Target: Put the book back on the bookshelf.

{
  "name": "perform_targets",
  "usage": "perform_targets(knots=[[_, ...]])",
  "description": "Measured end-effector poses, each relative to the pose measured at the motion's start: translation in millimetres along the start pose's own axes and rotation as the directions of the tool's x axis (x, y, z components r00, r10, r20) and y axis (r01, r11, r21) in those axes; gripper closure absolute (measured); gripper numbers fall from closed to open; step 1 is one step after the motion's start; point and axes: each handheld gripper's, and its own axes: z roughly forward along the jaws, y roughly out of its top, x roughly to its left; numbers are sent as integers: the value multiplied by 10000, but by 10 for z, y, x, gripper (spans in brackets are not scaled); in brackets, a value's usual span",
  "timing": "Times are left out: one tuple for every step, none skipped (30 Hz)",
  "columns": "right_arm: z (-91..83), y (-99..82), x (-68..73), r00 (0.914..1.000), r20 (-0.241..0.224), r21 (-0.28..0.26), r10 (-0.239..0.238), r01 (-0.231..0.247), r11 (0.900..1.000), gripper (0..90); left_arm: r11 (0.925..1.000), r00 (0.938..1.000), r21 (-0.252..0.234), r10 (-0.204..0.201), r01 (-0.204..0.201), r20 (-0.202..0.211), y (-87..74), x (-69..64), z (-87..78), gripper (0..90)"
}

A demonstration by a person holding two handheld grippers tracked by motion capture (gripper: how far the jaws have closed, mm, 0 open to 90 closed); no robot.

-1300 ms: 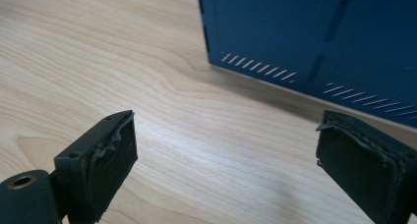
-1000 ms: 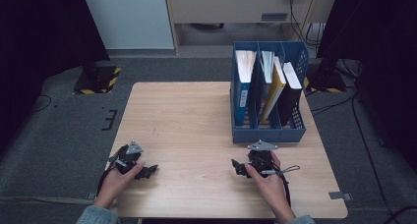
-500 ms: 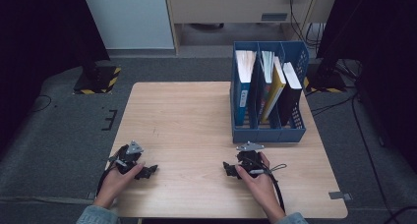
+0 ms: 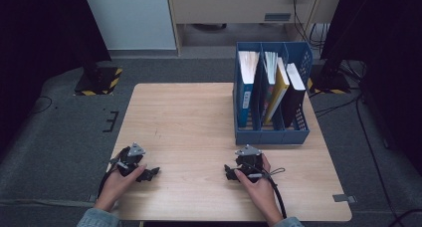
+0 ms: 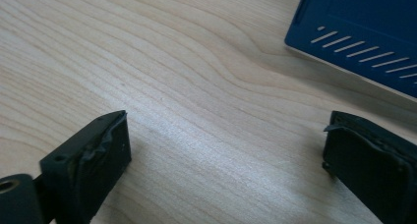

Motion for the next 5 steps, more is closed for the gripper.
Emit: perform_targets(knots=[[0, 0, 0, 10000, -1, 1, 3, -3, 10000, 40, 10000, 10000, 12, 1, -1, -1, 1, 0, 0, 0], [3, 1, 3, 10000, -1, -10, 65, -65, 10000, 38, 10000, 10000, 15, -1, 1, 0, 2, -1, 0, 0], [3, 1, 4, 10000, 1, -12, 74, -74, 10000, 38, 10000, 10000, 19, 0, 0, 2, 2, -1, 0, 0], [3, 2, 5, 10000, 4, -15, 84, -84, 10000, 37, 10000, 10000, 17, 4, -4, 5, 2, -1, -1, 0], [3, 2, 2, 10000, 16, -8, 58, -58, 10000, 35, 10000, 10000, 14, 5, -5, 10, 1, -1, -1, 0]])
